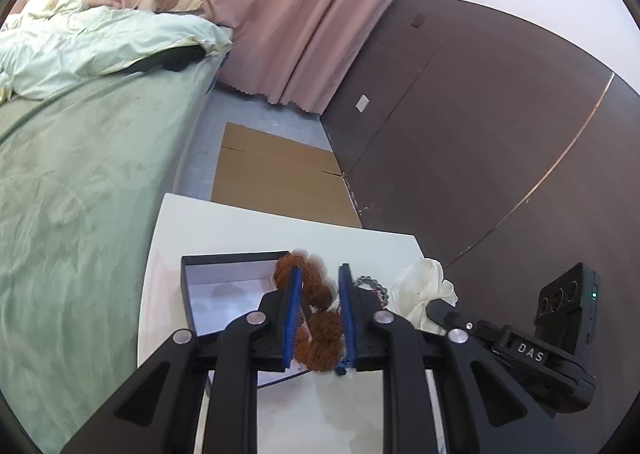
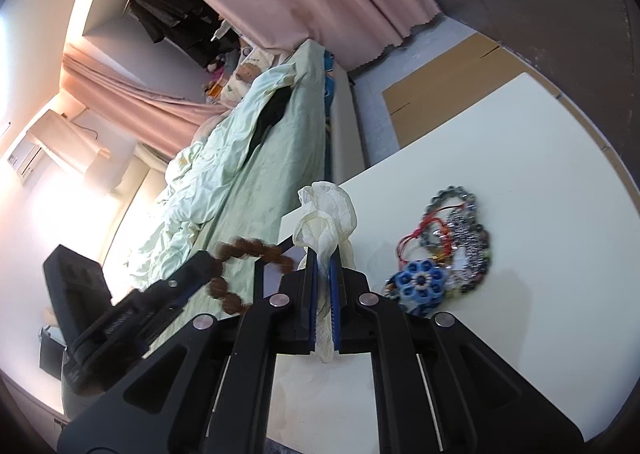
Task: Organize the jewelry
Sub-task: 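Lower brown bracelet into black box with left gripper while right gripper carries flower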
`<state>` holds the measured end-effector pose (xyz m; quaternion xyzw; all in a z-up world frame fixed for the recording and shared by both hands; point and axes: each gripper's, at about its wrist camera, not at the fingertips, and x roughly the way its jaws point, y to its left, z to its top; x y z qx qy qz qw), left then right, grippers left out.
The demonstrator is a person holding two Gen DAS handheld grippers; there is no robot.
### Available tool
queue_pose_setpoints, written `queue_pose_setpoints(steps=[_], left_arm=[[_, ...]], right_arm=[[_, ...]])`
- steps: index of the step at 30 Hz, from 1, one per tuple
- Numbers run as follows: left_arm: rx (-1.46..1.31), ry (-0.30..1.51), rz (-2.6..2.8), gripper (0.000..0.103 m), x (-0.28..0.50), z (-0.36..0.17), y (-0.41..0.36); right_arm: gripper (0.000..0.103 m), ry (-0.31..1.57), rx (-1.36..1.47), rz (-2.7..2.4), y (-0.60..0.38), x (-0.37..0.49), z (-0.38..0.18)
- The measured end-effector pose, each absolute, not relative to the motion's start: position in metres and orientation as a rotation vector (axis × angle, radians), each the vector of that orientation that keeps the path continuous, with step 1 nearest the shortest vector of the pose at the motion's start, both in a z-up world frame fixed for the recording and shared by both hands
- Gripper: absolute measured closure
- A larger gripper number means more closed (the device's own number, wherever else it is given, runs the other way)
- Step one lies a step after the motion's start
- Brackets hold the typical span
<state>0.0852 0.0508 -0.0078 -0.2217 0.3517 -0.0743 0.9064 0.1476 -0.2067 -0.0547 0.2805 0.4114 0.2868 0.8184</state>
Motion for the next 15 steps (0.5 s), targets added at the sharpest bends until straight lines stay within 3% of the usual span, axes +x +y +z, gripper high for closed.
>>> queue_pose_setpoints(steps=[2,3,15], left_arm=[[-0.445,0.733,-0.115,0.052,0.084,-0.008,0.055],[-0.444,0.720,-0.098,0.029,0.083,-0.006,0.058],[-0.460,0.681,-0.032,0.014,0.079,0.003,0.086]], right_arm=[[0.096,0.877,0.596,0.626,-0.201,0.149,-0.055],[0.096,0.876,0.594,0.636,-0.197,0.149,-0.055],[0.096,0.881,0.566,0.718,-0.153,0.153,-0.060]])
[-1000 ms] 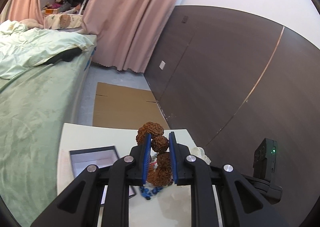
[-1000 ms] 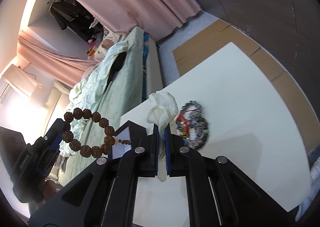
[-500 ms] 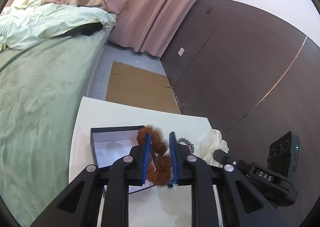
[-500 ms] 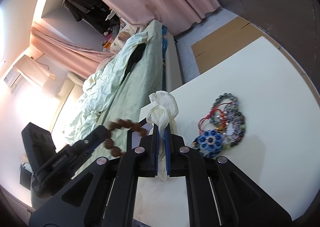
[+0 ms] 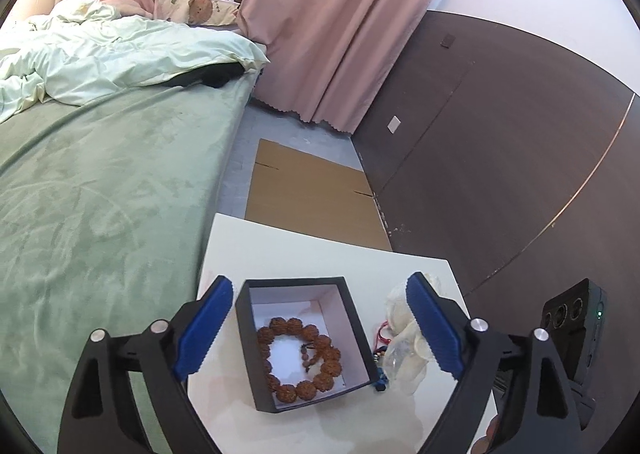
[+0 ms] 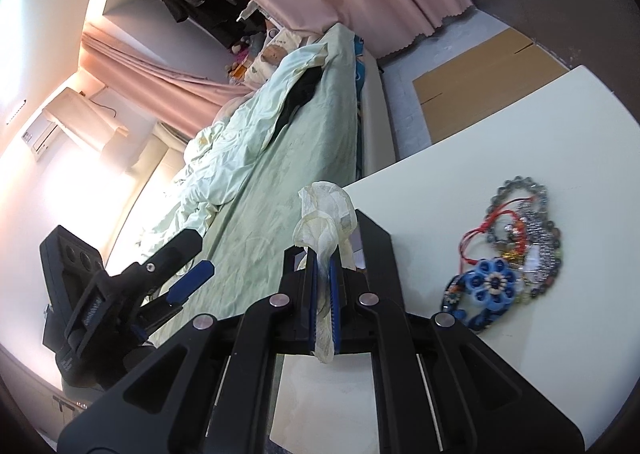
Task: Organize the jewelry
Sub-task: 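Lower brown bracelet into black box with left gripper while right gripper carries flower, then release the white flower into the box with the right gripper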
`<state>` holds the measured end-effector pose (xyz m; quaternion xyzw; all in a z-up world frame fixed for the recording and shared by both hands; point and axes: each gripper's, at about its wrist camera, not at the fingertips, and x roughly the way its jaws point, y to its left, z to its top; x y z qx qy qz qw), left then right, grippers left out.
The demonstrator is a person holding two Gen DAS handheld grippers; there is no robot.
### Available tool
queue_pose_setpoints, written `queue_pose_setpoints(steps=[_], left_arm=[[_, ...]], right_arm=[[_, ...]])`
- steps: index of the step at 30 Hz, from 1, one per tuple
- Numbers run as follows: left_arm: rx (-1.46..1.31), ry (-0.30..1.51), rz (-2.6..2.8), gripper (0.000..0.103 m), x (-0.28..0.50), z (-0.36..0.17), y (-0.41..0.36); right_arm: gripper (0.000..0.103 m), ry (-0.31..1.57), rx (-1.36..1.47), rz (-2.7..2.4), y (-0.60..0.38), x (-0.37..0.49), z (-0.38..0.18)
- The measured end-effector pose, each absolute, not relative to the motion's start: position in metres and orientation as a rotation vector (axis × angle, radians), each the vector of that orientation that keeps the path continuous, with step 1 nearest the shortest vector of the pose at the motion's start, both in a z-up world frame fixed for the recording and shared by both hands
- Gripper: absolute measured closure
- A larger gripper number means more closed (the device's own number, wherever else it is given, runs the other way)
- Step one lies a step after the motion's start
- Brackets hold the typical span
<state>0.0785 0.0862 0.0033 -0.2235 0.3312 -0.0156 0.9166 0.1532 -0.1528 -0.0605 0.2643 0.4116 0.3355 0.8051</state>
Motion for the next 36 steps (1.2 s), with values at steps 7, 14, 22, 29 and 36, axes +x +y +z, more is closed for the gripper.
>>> queue_pose_setpoints(steps=[7,14,22,29,36], left_arm=[[-0.477,0.679,-0.006,0.008,0.082,0.003,0.095],[-0.503,0.698,0.007,0.008,0.084,-0.002,0.100],[-0.479,0.718,-0.033,0.008,0.084,-0.005,0.080],[-0.432,0.750,-0.118,0.008,0.085,-0.011,0.040],[-0.392,0.806,-0.208,0.024,0.088,-0.025,0.000]], right_arm=[[0.061,0.912,0.545,0.820,-0.120,0.158,-0.064],[0.022,0.910,0.564,0.744,-0.140,0.160,-0.063],[0.022,0.928,0.580,0.646,-0.184,0.160,-0.061],[0.022,0.952,0.569,0.576,-0.212,0.153,-0.061],[0.022,0.980,0.606,0.508,-0.240,0.152,-0.067]])
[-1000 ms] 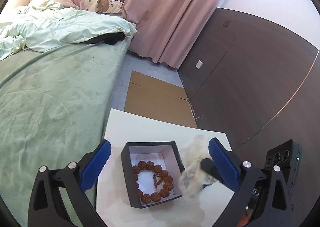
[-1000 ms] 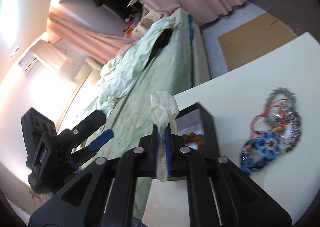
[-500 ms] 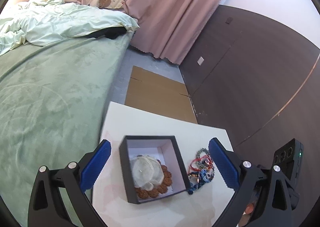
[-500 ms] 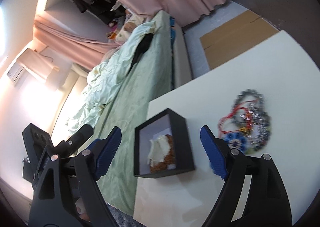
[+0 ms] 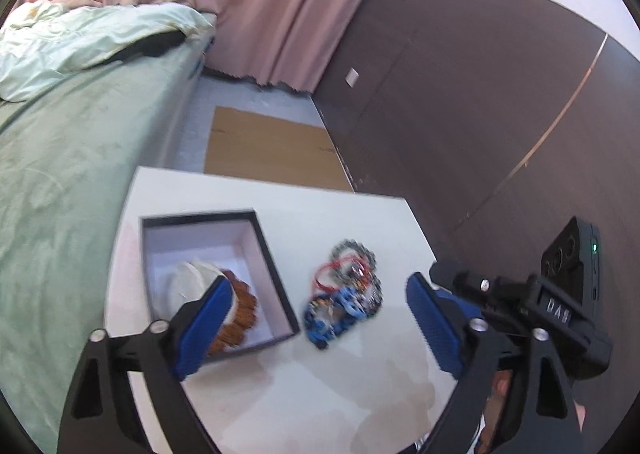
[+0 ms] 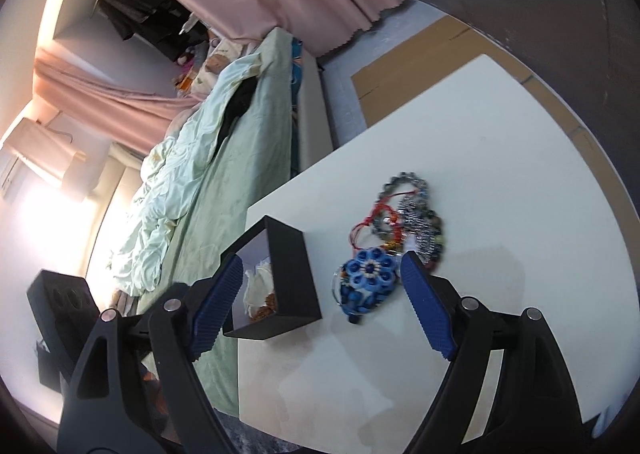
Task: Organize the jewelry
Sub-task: 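Release the white flower into the box with the right gripper, then grasp the blue beaded bracelet from the pile with the left gripper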
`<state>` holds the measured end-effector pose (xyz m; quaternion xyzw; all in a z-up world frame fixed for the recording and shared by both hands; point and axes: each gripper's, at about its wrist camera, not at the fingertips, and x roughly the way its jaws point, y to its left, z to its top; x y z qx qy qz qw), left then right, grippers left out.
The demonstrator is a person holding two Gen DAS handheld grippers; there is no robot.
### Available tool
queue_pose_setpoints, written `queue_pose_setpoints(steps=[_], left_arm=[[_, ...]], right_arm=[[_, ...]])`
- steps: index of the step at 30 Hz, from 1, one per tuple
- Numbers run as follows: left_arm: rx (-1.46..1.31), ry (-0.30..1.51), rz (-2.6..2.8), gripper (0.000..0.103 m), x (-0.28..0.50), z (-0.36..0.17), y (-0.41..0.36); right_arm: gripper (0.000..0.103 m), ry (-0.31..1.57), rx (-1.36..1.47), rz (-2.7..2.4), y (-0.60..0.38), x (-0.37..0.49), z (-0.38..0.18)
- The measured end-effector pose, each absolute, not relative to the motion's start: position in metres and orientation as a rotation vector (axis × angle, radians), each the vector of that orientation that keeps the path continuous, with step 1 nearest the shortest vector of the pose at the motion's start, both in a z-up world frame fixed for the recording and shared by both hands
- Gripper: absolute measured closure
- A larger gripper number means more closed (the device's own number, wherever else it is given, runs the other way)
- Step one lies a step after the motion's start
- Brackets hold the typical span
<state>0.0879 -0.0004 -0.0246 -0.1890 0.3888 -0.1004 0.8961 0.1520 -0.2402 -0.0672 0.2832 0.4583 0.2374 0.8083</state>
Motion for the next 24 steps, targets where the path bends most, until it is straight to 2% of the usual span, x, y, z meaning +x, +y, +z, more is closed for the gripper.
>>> queue_pose_setpoints(steps=[5,10,15,24], left_arm=[[-0.406,0.858,-0.260,0.041,0.093,-0.038,-0.018],[-0.416,0.910,-0.283,0.043,0.096,-0.054,-0.033],[-0.390,0.946,-0.275,0.052,0.102,-0.068,-0.048],[-0.287,1.002,-0.222,0.062,0.111,-0.094,-0.074]], right_arm=[[0.022,1.000,0.641,0.463,-0.261,0.151,-0.073],[0.022,1.008,0.668,0.435,-0.278,0.150,-0.074],[0.022,1.009,0.676,0.438,-0.284,0.150,-0.073],[0.022,1.007,0.694,0.444,-0.290,0.150,-0.071]])
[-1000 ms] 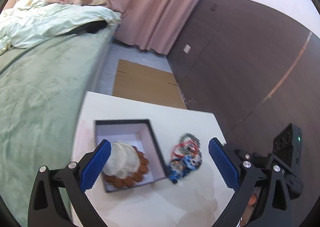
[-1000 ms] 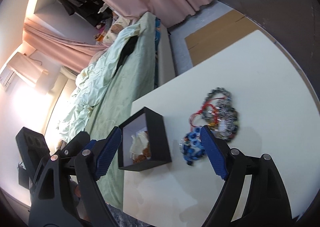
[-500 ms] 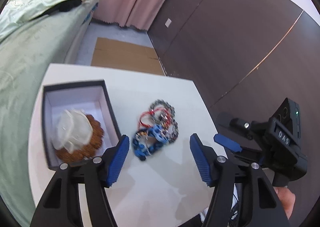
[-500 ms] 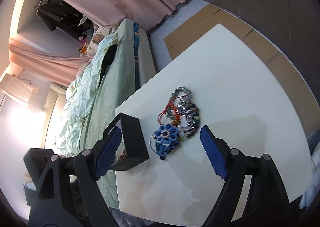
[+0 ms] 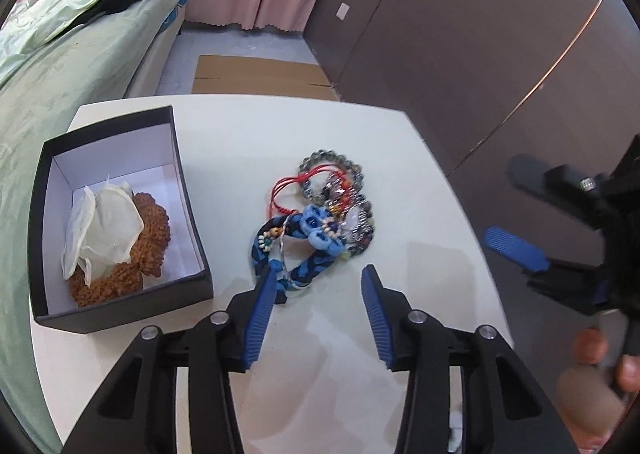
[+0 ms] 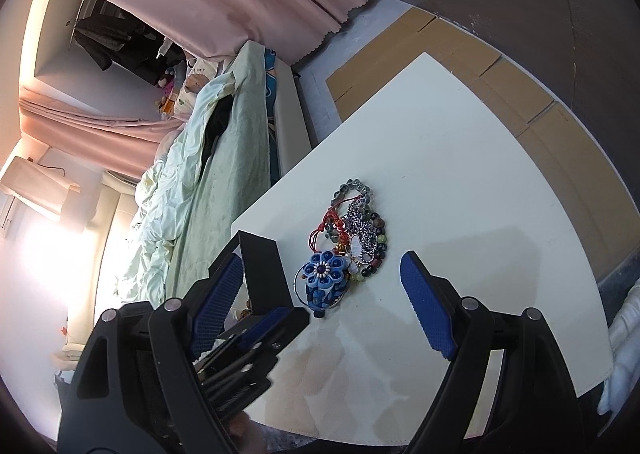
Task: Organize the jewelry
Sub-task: 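Grasp the blue beaded bracelet from the pile with the left gripper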
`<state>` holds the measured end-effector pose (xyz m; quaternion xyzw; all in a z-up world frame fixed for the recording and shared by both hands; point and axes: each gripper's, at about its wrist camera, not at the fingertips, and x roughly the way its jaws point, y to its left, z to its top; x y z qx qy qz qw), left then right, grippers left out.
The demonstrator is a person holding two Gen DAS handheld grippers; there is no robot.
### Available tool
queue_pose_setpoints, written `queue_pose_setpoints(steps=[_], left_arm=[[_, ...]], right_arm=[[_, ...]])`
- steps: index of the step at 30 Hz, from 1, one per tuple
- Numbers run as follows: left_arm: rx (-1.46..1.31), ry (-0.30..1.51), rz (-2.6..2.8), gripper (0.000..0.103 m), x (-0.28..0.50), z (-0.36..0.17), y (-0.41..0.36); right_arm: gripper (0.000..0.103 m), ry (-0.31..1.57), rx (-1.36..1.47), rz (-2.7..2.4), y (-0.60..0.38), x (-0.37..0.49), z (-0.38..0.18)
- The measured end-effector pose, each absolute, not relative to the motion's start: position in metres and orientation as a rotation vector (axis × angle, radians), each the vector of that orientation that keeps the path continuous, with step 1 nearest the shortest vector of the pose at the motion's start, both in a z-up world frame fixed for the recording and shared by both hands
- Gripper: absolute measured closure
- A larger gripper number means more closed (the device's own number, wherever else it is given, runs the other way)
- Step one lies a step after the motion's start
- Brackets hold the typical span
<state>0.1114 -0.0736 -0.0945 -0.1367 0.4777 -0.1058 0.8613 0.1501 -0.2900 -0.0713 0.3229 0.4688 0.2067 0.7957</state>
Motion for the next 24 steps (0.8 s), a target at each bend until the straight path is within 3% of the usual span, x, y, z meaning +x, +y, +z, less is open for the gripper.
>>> queue_pose_setpoints(steps=[7,10,12,14,24], left_arm=[[-0.249,1.006,-0.165,0.065,0.121,-0.109,-0.077],[-0.245,1.002,-0.146,0.075,0.126,-0.114,-0.076],[-0.249,1.004,-0.140,0.091,0.130,-0.117,-0.075],[-0.253,1.002,-0.143,0.100,0.132,-0.117,-0.075],[-0.323,0.929,-0.241,0.103,0.123,-0.086,-0.063]], right_arm=[[0.022,1.010,0.694,0.449,-0.291,0.151,-0.072],[0.022,1.016,0.689,0.454,-0.290,0.152,-0.072],[0.022,1.020,0.684,0.456,-0.288,0.152,-0.071],[0.022,1.023,0.678,0.456,-0.288,0.152,-0.071],[0.022,1.042,0.655,0.480,-0.279,0.154,-0.073]])
